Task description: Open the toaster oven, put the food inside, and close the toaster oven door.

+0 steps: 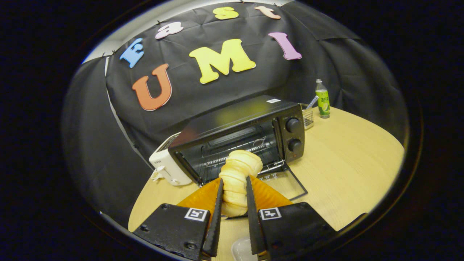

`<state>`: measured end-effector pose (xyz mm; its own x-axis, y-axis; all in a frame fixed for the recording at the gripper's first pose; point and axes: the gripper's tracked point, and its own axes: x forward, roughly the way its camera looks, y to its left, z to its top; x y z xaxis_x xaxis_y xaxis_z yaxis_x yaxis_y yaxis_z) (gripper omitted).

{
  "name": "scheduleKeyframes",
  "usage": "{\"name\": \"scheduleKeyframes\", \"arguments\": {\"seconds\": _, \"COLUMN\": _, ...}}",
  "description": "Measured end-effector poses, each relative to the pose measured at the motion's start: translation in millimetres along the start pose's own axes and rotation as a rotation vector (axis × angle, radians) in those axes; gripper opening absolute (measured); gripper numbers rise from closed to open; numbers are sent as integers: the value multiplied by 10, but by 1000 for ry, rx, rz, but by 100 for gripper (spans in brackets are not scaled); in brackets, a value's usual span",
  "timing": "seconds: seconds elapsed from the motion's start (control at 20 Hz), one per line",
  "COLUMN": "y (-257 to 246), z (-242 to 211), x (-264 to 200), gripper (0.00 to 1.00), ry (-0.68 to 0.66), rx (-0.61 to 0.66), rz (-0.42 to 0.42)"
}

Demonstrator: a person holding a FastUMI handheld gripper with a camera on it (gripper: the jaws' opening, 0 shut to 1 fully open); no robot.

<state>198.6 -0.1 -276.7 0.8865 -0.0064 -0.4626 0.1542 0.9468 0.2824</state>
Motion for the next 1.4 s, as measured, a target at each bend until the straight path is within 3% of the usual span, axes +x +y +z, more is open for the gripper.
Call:
{"name": "scheduleKeyframes", "arguments": {"seconds": 0.5, "y": 18, "z": 41, "x": 1356, "gripper": 39, "ry": -32, "rx": 91, "rz": -16}}
{"name": "scheduleKeyframes", "arguments": {"seconds": 0.85, "y": 16, "z": 69, "x": 1809, "gripper": 40, "ry": -31, "rx": 73, "rz": -27}}
{"name": "scheduleKeyframes", "arguments": {"seconds": 0.9, "y": 46, "z": 59, "x": 1842, "gripper": 42, "ry": -27, "rx": 74, "rz": -18}}
{"name": "scheduleKeyframes", "arguments": {"seconds": 1.15, "y": 128, "z": -10, "x": 1780, "gripper": 84, "ry": -5, "rx": 50, "rz": 7}}
{"name": "scheduleKeyframes", "arguments": {"seconds": 1.3, "y": 142, "z": 1, "x": 1615, "gripper": 96, "ry": -3, "rx": 36, "rz": 15}}
{"name": "scheduleKeyframes", "arguments": {"seconds": 1.4, "y": 167, "z": -28, "x": 1442, "gripper": 97, "ry": 13, "rx": 50, "rz": 37}}
